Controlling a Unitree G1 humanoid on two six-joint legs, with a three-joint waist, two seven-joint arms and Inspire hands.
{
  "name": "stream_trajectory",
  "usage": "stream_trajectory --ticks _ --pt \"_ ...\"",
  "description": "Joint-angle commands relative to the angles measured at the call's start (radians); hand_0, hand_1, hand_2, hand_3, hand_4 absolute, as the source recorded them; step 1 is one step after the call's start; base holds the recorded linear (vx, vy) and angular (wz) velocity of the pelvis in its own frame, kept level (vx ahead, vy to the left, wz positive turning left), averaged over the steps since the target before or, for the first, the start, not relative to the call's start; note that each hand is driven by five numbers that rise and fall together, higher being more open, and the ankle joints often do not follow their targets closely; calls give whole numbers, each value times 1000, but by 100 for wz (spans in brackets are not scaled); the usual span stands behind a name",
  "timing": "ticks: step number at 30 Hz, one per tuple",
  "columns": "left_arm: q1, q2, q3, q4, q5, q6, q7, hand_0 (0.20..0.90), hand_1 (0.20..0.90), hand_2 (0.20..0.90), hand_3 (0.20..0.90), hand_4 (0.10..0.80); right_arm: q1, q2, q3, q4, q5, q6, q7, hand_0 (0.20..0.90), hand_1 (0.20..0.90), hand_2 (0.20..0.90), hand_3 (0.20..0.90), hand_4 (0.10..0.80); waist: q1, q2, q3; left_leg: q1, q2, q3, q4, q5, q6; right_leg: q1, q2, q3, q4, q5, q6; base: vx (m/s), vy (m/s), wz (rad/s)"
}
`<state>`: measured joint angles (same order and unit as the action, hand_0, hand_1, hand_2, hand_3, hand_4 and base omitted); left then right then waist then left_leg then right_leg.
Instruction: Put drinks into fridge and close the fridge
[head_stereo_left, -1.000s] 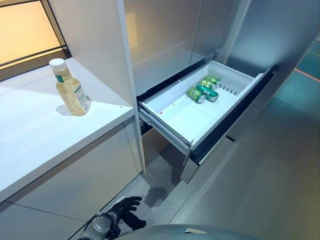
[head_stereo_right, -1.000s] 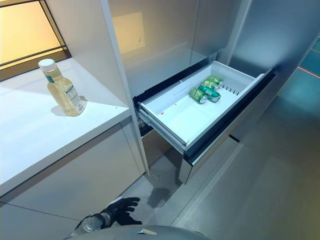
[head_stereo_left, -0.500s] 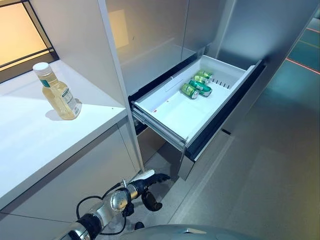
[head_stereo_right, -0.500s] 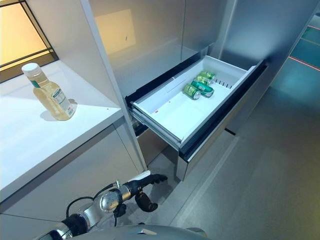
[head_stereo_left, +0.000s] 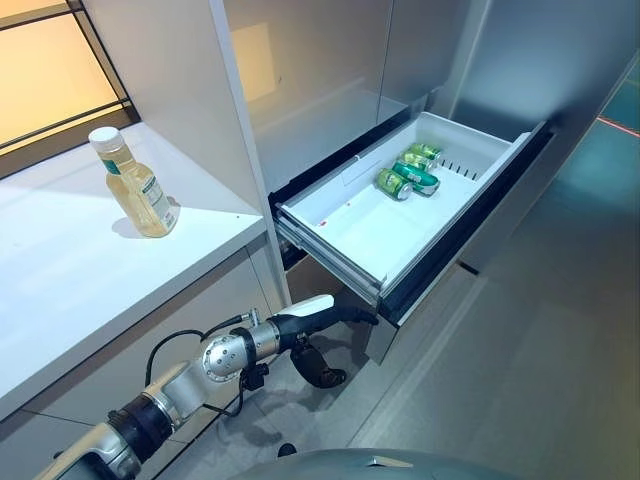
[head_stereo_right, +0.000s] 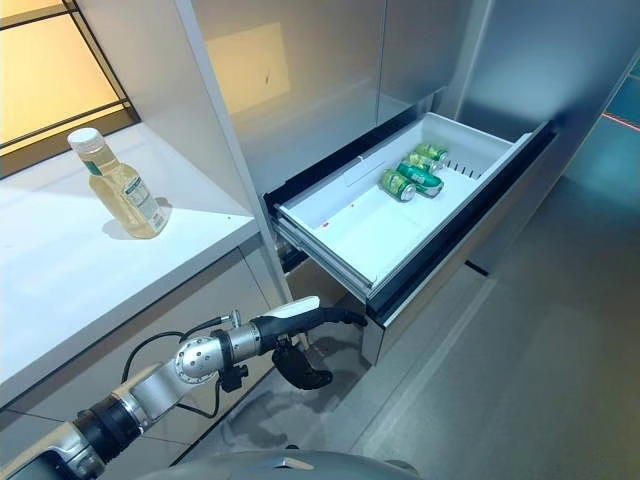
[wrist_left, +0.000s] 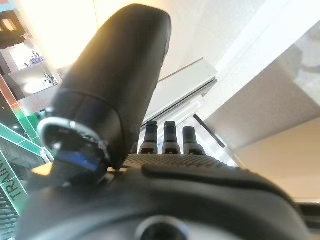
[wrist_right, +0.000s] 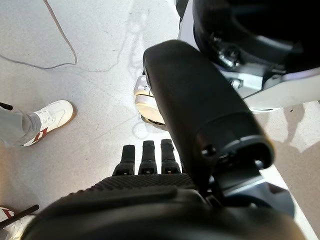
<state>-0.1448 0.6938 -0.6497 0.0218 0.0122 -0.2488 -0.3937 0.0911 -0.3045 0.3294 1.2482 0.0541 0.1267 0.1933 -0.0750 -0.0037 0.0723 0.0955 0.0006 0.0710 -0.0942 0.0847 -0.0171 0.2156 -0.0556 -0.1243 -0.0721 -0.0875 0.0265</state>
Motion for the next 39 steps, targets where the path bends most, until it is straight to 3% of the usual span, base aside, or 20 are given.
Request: stream_trajectory --ticks 1,11,21,29,34,39 --pt "-159 0 133 -172 -242 -31 -61 900 900 900 900 800 -70 33 -25 -39 80 -55 3 900 900 900 900 800 38 36 5 33 -6 4 7 -151 21 -95 10 -37 -1 64 72 -5 -3 7" --pt "-157 -10 308 -297 -605 -38 -140 900 900 900 900 800 -57 25 -33 -36 105 -61 7 900 900 900 900 800 58 29 0 31 -10 -12 7 -150 21 -91 7 -41 -5 68 62 5 -1 6" --pt "-157 -47 528 -339 -709 -162 -66 900 900 900 900 800 -40 29 -47 -12 111 -94 17 900 900 900 900 800 77 10 -11 34 -11 -26 7 -153 16 -82 7 -50 -6 60 52 0 0 0" --pt "-150 -85 686 -323 -639 -307 109 900 900 900 900 800 -21 43 -56 7 106 -120 17 900 900 900 900 800 83 -4 -29 38 -12 -38 7 -160 12 -76 11 -50 -8 50 46 4 -2 0" --pt "-148 -105 754 -302 -533 -376 301 900 900 900 900 800 -16 44 -64 10 100 -122 23 900 900 900 900 800 83 -10 -36 41 -12 -43 7 -162 9 -72 14 -47 -8 45 43 0 0 0" --pt "-111 -119 817 -196 -433 -340 572 900 900 900 900 800 -13 45 -66 1 98 -108 21 900 900 900 900 800 85 -11 -43 46 -13 -47 7 -162 8 -67 18 -45 -8 40 38 0 0 0"
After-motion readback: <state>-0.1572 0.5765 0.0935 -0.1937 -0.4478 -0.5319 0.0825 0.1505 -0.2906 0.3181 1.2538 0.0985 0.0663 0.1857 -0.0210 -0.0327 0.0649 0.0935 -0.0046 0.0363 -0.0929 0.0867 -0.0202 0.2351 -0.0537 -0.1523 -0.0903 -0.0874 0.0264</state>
